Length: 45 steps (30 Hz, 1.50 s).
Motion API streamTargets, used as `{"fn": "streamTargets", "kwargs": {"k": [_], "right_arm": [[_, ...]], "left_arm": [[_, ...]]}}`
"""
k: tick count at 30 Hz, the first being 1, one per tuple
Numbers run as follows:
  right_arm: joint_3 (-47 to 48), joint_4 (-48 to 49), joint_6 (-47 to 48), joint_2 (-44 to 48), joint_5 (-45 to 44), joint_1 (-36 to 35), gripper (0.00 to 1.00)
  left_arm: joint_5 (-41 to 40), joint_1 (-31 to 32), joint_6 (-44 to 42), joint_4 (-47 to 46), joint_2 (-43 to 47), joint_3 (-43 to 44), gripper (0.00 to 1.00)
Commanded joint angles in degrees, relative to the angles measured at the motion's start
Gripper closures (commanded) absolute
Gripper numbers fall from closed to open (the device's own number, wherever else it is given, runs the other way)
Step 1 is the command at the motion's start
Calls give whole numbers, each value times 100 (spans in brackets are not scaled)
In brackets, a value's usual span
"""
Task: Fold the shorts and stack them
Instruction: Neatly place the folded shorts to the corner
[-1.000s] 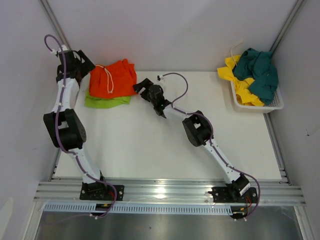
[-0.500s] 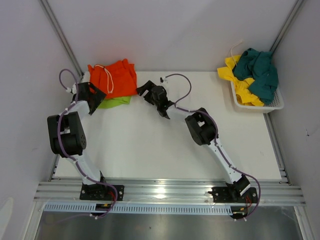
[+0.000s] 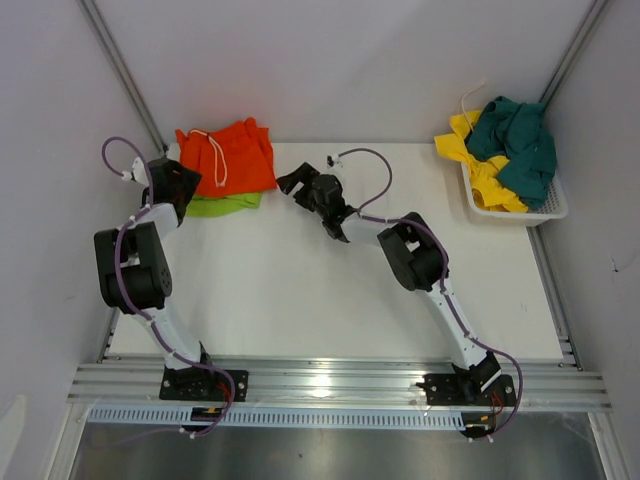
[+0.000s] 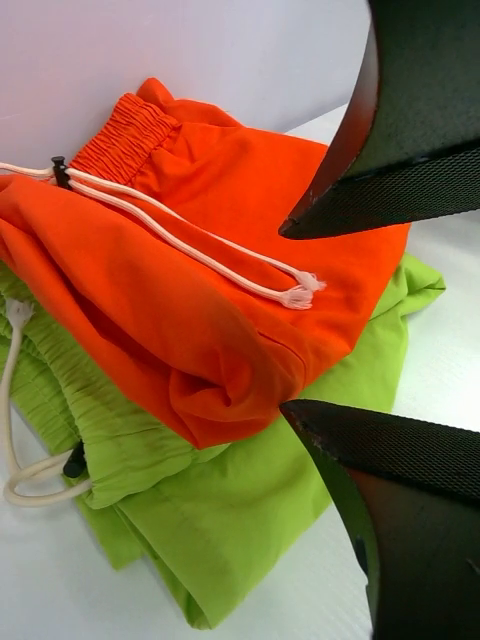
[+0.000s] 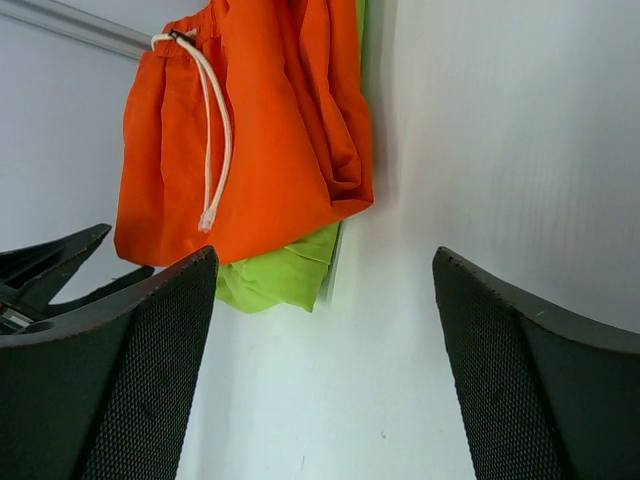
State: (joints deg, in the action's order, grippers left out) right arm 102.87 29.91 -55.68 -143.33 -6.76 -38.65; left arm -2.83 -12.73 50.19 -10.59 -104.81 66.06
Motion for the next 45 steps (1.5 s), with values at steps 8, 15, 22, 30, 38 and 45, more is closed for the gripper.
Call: {"fn": "streamTargets", "kwargs": {"k": [8, 15, 22, 30, 38, 45], "right_arm": [[-144, 454, -101, 420, 61, 95, 12], [-373, 533, -101, 560, 9, 130, 12], [-671, 753, -189, 700, 26, 235, 13], [-795, 911, -303, 718, 87, 297, 14], [-803, 867, -207, 762, 114, 297, 15], [-821, 867, -233, 762, 167, 315, 15]], "left_arm": [[107, -89, 122, -198, -136, 65, 22], [72, -80, 201, -224, -197, -41, 17], [29, -80, 237, -566, -461, 126, 60], [116, -142, 25, -602, -725, 451, 98], [124, -361, -168, -426, -417, 653, 100], [239, -598, -247, -136, -452, 988, 100]]}}
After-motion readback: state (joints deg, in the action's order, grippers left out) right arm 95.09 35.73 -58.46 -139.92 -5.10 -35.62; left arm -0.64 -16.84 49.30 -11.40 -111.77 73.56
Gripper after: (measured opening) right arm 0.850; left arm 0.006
